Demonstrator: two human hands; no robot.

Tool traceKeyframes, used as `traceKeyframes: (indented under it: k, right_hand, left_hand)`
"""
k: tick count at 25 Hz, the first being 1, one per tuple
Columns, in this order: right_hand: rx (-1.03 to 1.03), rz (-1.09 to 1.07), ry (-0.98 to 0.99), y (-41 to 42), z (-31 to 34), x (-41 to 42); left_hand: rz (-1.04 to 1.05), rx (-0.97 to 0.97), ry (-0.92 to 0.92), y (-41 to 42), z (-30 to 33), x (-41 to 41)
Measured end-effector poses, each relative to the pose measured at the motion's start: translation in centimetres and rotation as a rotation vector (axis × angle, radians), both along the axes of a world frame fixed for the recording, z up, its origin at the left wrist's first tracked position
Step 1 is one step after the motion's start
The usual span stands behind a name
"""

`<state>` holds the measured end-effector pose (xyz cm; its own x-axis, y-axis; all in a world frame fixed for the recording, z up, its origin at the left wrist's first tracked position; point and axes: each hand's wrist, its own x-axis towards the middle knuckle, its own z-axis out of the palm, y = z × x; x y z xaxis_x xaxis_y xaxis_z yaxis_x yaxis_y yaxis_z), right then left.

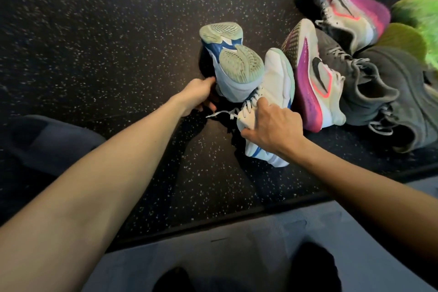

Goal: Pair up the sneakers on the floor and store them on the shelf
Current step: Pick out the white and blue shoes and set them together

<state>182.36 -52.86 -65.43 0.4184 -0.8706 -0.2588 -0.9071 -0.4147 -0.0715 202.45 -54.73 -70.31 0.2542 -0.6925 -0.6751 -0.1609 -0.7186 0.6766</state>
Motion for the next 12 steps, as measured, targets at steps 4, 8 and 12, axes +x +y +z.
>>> traceKeyframes:
  k: [4, 8, 12]
  right_hand:
    - [-0.052, 0.014, -0.053, 0.6, 0.3, -1.0]
    - [-0.104, 0.096, -0.077, 0.9, 1.0, -2.5]
    - [-0.139, 0.139, -0.069, 1.1, 1.6, -4.1]
  left_hand:
    - [0.118, 0.053, 0.324, -0.8, 1.6, -1.0]
    - [0.359, -0.068, 0.593, -1.1, 2.5, -2.6]
    - [0.774, -0.400, 0.710, -3.2, 4.4, -3.0]
